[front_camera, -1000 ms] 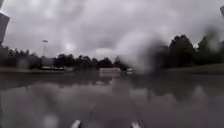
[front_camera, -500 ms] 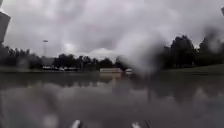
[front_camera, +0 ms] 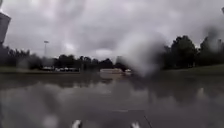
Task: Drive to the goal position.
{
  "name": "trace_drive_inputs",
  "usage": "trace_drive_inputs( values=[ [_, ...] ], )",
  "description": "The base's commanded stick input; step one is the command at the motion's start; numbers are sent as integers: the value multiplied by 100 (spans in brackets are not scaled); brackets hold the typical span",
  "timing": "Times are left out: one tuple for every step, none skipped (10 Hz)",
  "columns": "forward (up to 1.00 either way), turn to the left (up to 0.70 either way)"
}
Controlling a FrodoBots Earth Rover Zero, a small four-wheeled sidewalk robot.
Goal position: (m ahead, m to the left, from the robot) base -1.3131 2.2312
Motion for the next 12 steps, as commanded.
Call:
trace_drive_inputs(
  values=[
    [70,0],
    [70,0],
    [70,0],
    [70,0],
    [70,0],
    [70,0],
    [70,0],
    [70,0],
    [70,0],
    [70,0],
    [70,0],
    [70,0]
  ],
)
